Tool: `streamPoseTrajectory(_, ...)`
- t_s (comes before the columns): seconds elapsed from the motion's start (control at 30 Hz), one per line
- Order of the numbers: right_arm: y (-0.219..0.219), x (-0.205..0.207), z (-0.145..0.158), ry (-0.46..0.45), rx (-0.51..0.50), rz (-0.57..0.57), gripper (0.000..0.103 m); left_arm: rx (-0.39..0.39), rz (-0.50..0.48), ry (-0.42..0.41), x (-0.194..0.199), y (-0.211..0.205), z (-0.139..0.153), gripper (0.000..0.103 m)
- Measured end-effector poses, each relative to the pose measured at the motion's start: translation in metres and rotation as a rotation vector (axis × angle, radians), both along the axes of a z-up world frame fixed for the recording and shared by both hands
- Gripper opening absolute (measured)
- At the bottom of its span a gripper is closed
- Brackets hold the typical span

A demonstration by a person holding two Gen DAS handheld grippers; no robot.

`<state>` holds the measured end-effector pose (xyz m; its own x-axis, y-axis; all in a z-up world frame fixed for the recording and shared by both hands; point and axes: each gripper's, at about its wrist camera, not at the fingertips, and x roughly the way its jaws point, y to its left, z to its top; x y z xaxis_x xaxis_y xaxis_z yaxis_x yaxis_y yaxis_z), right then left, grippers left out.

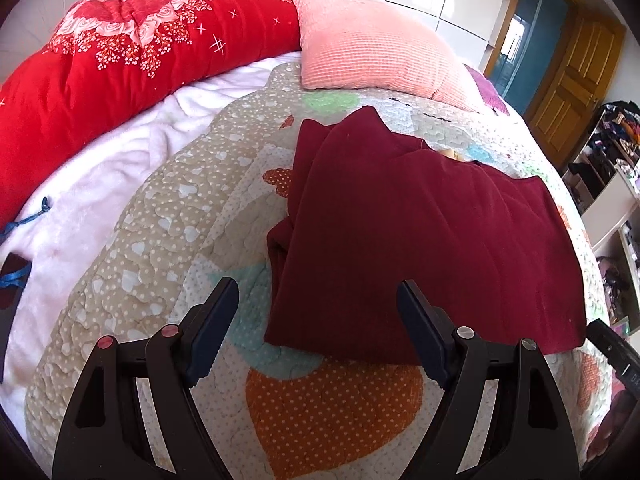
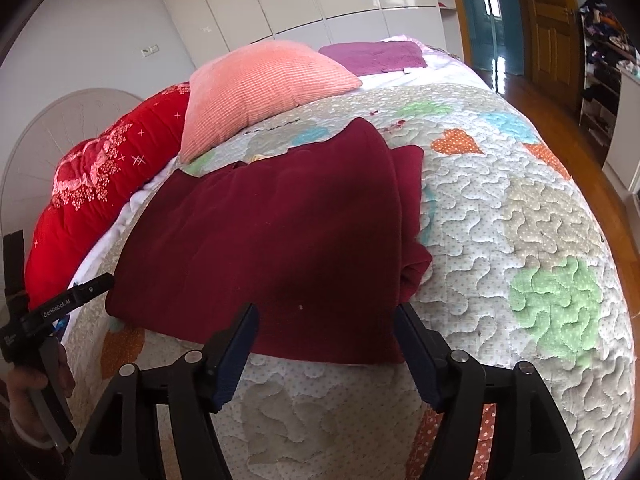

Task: Fold small clothes

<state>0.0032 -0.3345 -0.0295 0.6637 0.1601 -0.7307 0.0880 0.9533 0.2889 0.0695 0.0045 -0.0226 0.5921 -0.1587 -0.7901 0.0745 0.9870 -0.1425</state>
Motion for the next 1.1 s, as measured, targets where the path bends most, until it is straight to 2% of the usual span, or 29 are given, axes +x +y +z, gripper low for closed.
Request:
streamPoseTrajectory(0.17,0.007,0.000,0.003,-0.002,-0.008,0.013,0.072,-0.002,-0.006,0.004,-0.001,0.000,0.001,0.081)
streamPoseTrajectory(0.4,0.013,0.002,-0.001,0.010,-0.007,0.021,0.074,-0.052,0.003,0.028,0.001,0.006,-0.004,0.081)
streamPoseTrajectory(0.5,0.013,0.004,-0.001,0.002,-0.019,0.015,0.077,-0.077,-0.010,0.034,0.006,0.010,-0.005,0.081)
streamPoseTrajectory(0.57,0.007,0.005,0.000,-0.014,-0.014,-0.010,0.082,-0.100,-0.006,0.036,0.011,0.015,-0.007,0.081)
streamPoseTrajectory(0.8,-0.031,0.024,-0.009,-0.032,0.016,-0.105,0.086,-0.119,-0.002,0.065,0.036,0.024,-0.022,0.081)
streamPoseTrajectory(1.03,-0.063,0.052,-0.031,-0.007,0.034,-0.131,0.088,-0.154,-0.004,0.088,0.069,0.017,-0.038,0.081)
streamPoseTrajectory(1.1,-0.068,0.060,-0.033,-0.020,0.048,-0.131,0.089,-0.141,-0.005,0.089,0.078,0.012,-0.041,0.082)
